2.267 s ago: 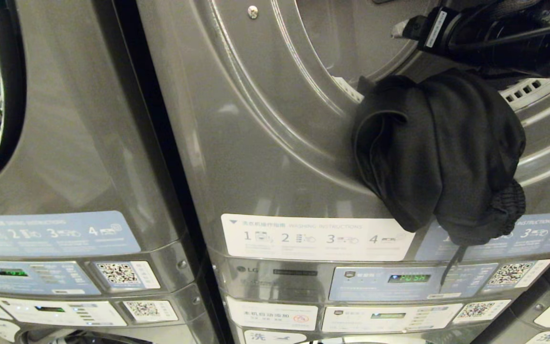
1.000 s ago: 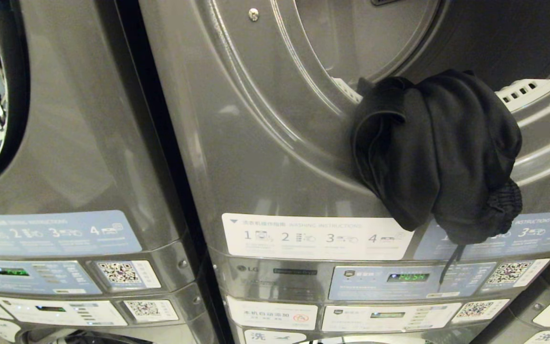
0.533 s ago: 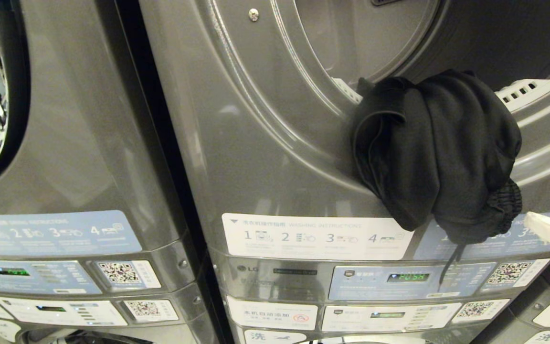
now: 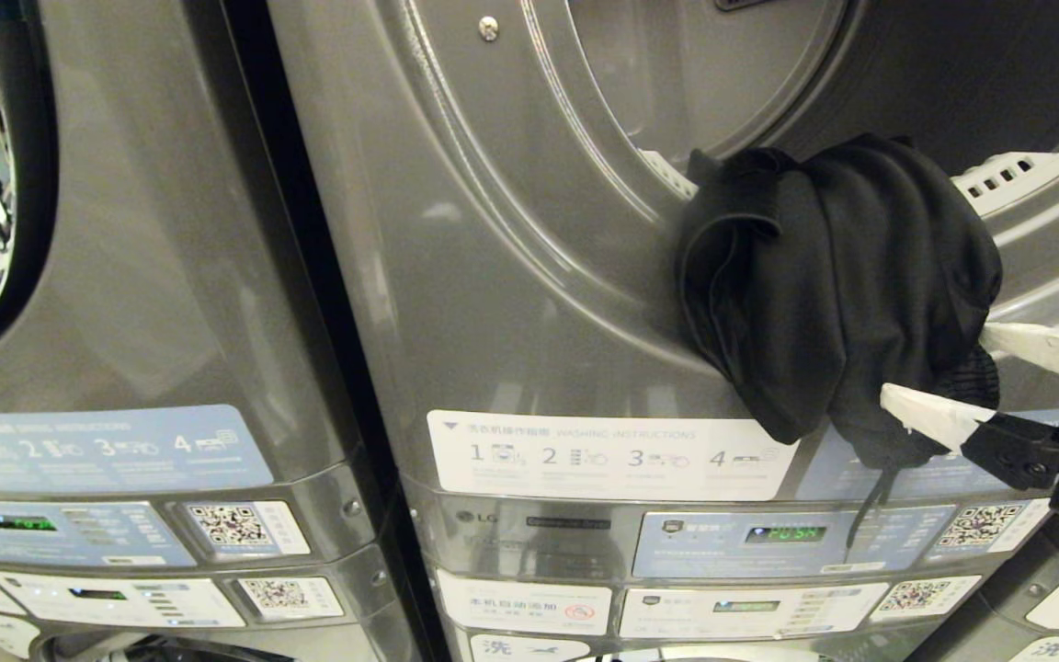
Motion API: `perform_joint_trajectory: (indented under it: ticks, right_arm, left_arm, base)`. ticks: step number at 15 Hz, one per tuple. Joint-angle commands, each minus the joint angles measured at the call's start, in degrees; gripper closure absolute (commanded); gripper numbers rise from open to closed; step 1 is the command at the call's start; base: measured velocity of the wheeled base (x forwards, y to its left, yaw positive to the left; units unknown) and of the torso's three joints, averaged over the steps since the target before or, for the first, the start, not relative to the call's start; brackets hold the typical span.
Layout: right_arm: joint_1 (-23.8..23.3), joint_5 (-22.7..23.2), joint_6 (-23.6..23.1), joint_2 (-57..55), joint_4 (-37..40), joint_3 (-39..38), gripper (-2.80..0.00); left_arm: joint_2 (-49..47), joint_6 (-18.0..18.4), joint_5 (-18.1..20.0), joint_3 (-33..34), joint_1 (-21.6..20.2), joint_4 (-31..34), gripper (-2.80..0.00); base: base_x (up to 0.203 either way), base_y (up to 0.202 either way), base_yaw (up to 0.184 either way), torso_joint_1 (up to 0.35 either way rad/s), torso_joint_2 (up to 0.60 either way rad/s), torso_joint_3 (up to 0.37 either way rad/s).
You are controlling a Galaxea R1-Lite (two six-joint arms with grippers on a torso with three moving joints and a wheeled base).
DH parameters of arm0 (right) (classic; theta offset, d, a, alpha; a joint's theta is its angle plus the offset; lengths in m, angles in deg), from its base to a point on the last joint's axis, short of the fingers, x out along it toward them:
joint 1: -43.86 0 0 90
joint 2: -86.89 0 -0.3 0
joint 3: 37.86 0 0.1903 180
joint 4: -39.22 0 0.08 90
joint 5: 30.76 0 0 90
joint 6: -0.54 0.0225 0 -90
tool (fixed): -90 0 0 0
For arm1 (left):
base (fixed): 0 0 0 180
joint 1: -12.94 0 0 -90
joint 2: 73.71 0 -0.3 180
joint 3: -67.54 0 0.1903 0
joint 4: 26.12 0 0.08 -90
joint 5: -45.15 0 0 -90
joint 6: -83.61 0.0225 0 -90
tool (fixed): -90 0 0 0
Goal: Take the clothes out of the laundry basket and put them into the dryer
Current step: Put the clothes in the dryer
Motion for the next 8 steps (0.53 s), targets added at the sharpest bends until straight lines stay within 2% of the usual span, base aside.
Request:
perform_joint_trajectory:
  ticks: [1,8]
  right_arm:
    - [0.02,0.03,-0.05,-2.15,-0.45,0.03,-2.80]
    - [0.02,0.03,-0.62,-3.45,-3.36,-0.02,-2.80]
  left_arm:
    - [0.05,-0.01,-0.02,0.00,0.01,-0.04,0.00]
    - [0.06,-0.01,-0.02,0.00,0.01,-0.04,0.00]
  base:
    - [0.000,0.000,0.000,0.000,0.00,0.000]
    - [0.000,0.000,0.000,0.000,0.00,0.000]
